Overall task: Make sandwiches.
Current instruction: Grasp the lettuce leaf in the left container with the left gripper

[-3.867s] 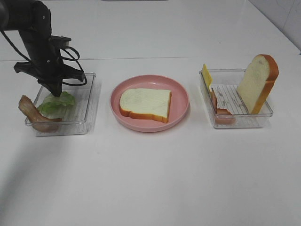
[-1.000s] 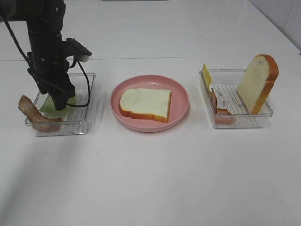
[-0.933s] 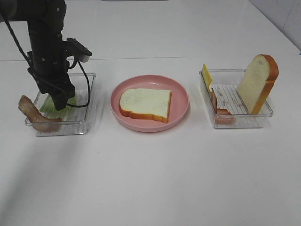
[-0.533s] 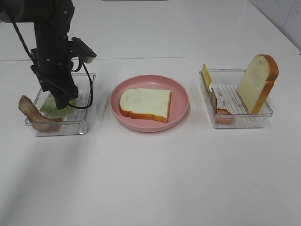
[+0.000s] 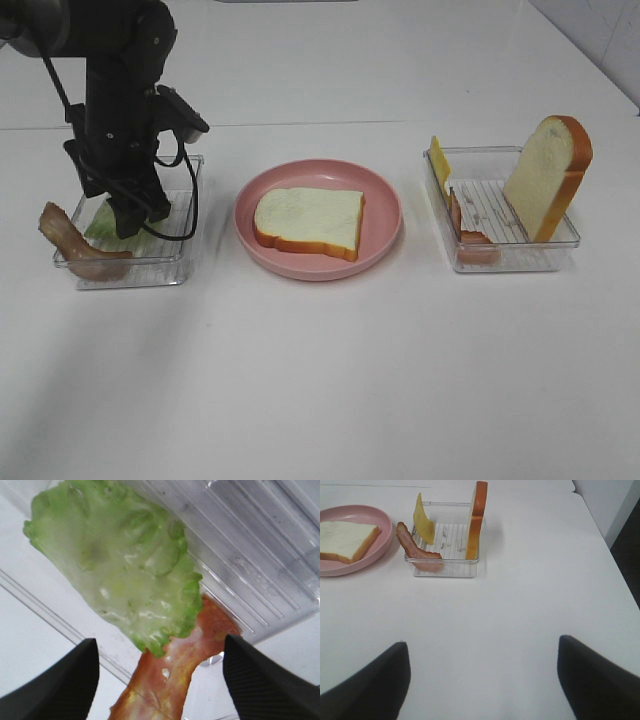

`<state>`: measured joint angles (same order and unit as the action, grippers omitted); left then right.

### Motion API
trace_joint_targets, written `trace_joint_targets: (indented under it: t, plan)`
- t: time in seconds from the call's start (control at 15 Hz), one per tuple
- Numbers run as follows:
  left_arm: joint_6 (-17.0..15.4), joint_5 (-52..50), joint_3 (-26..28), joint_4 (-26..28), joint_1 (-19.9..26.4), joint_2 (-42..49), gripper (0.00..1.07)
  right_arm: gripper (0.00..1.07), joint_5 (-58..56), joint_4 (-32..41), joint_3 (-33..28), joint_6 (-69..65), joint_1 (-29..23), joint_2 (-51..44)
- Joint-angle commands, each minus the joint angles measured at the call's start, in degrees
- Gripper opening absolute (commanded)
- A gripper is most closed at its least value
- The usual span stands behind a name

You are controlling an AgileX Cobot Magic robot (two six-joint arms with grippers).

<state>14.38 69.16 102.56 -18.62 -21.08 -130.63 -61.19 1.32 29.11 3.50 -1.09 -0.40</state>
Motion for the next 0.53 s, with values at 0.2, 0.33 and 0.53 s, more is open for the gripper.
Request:
trace_joint_targets:
  t: [0.2, 0.33, 0.53]
  plan:
    - [-2.3, -5.6, -2.6, -2.8, -0.4, -0.1, 0.67, 0.76, 0.6, -0.1, -0.1, 0.5, 0.4, -0.8]
    - [-2.9, -6.4, -2.6, -2.8, -0.4, -0.5, 0.67, 0.76, 0.6, -0.1, -0.1, 0.5, 0.4, -0.8]
    - [-2.8, -6.2, -2.6, -2.8, -0.4, -2.1, 0.67, 0.76, 0.6, -0.1, -0.1, 0.5, 0.4, -0.8]
